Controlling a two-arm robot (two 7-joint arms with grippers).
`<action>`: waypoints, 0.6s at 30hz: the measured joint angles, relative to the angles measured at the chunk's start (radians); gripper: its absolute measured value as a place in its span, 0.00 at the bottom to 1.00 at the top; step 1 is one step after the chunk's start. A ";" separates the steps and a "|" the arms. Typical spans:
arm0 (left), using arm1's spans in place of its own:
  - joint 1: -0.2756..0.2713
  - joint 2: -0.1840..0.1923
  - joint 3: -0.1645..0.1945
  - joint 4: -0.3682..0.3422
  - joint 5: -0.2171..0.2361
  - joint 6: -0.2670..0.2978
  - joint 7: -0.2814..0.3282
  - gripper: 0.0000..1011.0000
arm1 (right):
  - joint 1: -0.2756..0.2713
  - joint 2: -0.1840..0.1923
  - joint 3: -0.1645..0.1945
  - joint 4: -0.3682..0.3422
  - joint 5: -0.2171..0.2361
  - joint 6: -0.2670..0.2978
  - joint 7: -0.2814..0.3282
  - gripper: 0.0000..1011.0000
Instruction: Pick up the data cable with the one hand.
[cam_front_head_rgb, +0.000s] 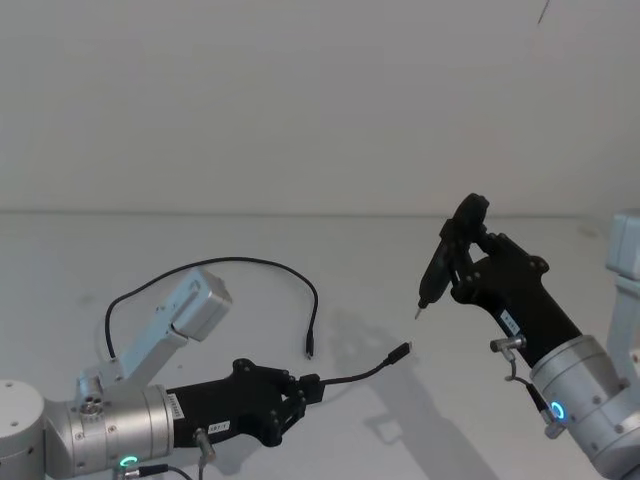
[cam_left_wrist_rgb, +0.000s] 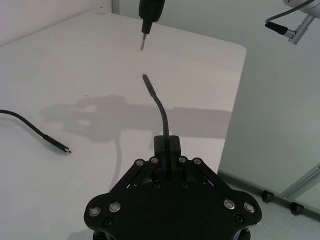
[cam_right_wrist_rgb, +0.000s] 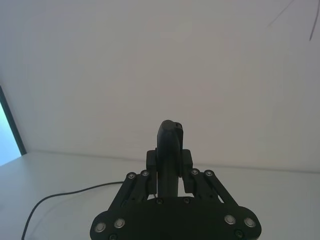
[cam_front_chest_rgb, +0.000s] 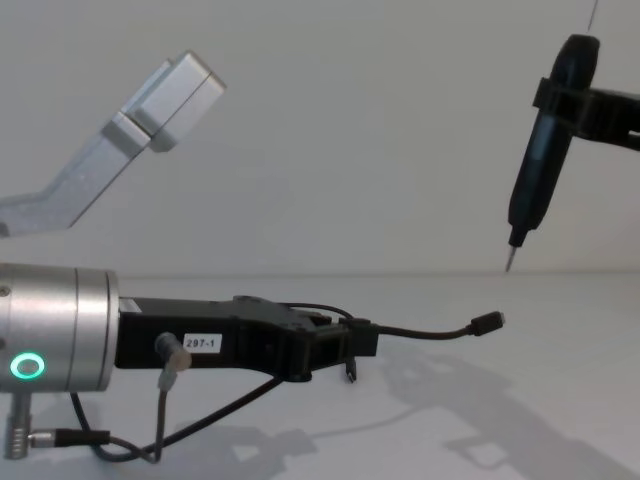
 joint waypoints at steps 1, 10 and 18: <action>0.000 0.000 0.000 0.000 0.000 0.000 0.000 0.04 | 0.001 0.001 -0.002 -0.001 0.001 0.007 0.001 0.28; 0.000 0.001 0.000 -0.001 -0.001 0.000 0.000 0.04 | 0.005 0.021 -0.012 -0.008 -0.007 0.072 0.011 0.28; 0.000 0.001 0.000 -0.002 -0.001 0.000 0.000 0.04 | 0.006 0.038 -0.016 -0.011 -0.012 0.113 0.029 0.28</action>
